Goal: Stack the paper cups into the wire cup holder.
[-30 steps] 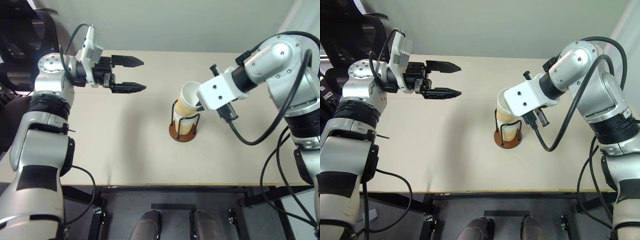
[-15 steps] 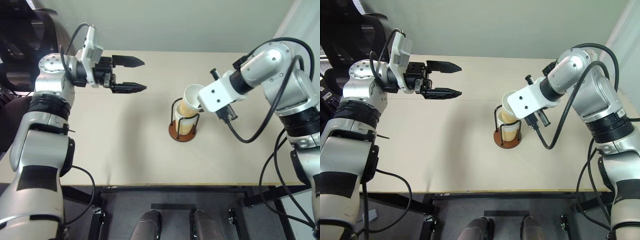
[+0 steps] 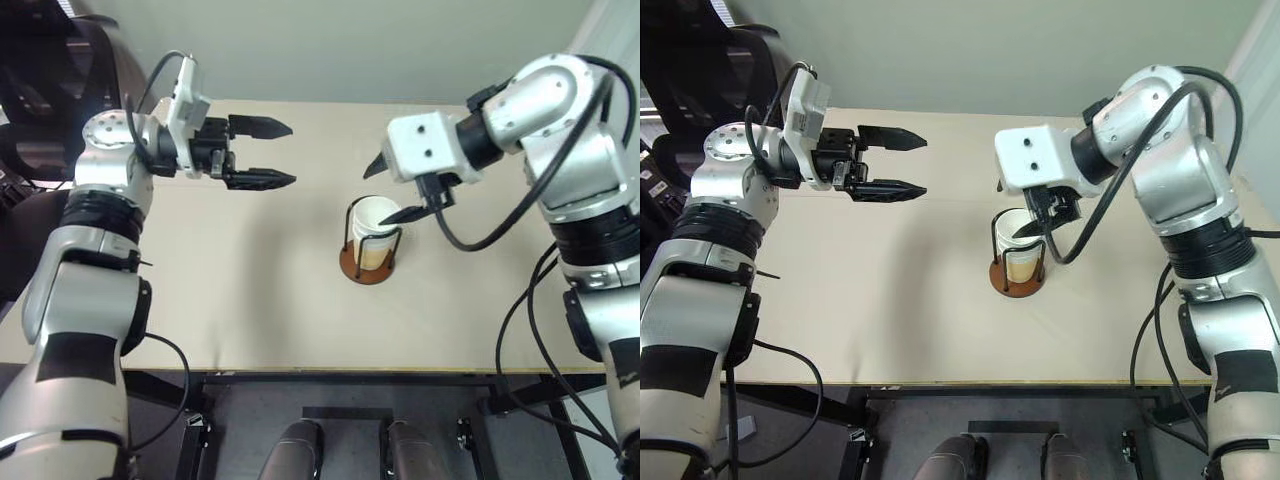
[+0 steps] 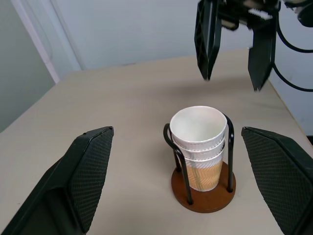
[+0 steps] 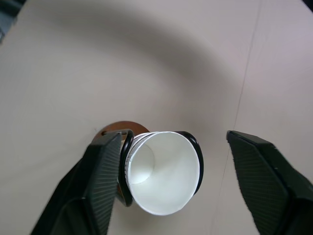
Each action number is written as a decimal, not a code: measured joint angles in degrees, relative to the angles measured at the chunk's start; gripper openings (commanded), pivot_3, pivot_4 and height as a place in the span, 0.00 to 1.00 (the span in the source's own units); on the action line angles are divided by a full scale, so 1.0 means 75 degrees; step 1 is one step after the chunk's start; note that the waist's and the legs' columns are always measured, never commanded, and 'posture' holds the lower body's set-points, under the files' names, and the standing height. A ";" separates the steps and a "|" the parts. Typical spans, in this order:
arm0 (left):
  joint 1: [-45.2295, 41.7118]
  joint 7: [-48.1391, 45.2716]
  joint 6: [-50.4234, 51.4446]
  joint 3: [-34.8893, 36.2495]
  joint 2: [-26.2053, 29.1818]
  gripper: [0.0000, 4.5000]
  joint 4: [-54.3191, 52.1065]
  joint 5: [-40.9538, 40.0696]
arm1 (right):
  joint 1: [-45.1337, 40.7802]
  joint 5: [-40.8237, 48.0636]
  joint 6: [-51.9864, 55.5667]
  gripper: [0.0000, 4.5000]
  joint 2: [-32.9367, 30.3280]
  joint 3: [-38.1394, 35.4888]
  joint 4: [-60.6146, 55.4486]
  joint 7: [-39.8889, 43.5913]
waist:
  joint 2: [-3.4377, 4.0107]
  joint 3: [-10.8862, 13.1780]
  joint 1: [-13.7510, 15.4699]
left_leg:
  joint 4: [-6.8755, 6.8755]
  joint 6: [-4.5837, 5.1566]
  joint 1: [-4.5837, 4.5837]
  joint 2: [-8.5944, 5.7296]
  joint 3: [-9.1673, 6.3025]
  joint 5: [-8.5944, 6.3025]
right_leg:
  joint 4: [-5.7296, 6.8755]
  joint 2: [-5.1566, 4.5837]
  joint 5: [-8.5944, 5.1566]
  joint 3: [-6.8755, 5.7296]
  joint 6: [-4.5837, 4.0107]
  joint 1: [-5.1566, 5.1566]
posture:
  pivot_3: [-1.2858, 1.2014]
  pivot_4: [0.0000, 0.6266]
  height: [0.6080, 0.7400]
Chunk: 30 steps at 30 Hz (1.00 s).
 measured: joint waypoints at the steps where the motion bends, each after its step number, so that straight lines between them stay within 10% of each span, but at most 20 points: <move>1: 0.0043 0.0000 0.0022 -0.0006 0.0003 1.00 -0.0065 -0.0024 | 0.0012 0.0131 0.0216 0.75 -0.0063 -0.0110 -0.0100 -0.0036 | 0.0000 0.0000 0.0004 | 0.0003 -0.0003 -0.0002 0.0008 -0.0006 -0.0001 | 0.0001 -0.0002 0.0000 0.0007 0.0000 -0.0001 | 0.52 0.24 1.00; 30: 0.0073 -0.0001 0.1766 -0.0368 0.0518 1.00 -0.0431 -0.0437 | 0.3258 0.1636 0.2929 0.75 -0.2591 -0.2817 -0.2478 -0.2394 | 0.0000 0.0001 0.0016 | 0.0011 0.0013 0.0016 0.0009 0.0009 0.0012 | -0.0001 0.0009 0.0021 0.0036 0.0053 0.0024 | 0.52 0.24 1.00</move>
